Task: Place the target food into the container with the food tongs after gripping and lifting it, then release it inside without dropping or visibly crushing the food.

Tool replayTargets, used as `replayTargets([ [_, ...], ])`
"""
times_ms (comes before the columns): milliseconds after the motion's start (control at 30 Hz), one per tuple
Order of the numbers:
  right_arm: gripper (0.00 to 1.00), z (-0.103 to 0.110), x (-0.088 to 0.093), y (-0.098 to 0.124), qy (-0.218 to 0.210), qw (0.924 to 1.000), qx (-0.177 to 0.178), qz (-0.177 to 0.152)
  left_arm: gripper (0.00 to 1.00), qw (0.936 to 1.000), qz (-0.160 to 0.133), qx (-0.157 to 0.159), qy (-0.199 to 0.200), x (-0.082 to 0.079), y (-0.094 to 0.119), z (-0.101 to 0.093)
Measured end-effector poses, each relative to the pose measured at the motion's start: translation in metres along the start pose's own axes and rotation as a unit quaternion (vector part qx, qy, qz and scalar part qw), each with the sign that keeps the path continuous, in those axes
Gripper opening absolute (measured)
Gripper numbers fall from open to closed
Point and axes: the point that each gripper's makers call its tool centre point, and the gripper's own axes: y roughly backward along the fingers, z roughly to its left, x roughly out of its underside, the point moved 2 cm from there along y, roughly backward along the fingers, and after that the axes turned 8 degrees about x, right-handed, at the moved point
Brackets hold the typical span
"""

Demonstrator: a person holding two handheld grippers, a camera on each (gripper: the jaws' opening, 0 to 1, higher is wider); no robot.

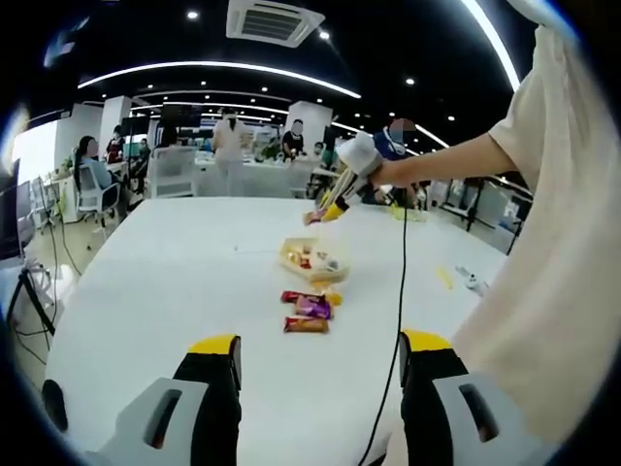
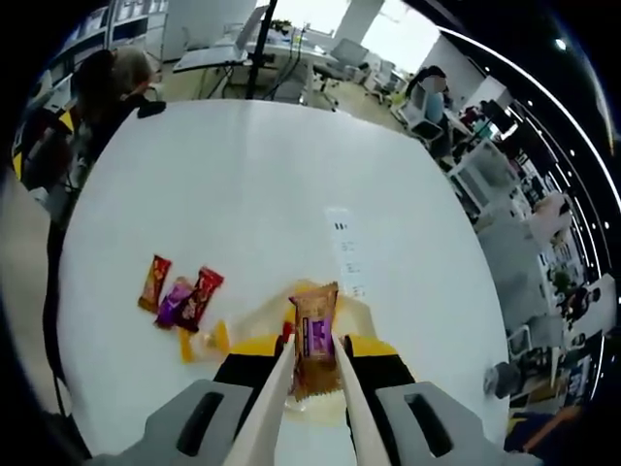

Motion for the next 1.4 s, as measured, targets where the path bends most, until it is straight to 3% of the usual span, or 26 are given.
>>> replayTargets([
  [800, 0.25, -0.0095, 0.0077, 0.0049, -0.005, 0.9995, 0.031, -0.006, 0.64, 1.0000, 0.002, 0.002, -0.001, 0.0001, -0.0035, -0.0049],
  [1400, 0.27, -0.0059, 0.0048, 0.0063, -0.010, 0.9995, 0.029, -0.009, 0.64, 1.0000, 0.000, 0.000, -0.001, 0.0013, -0.0029, -0.0047],
])
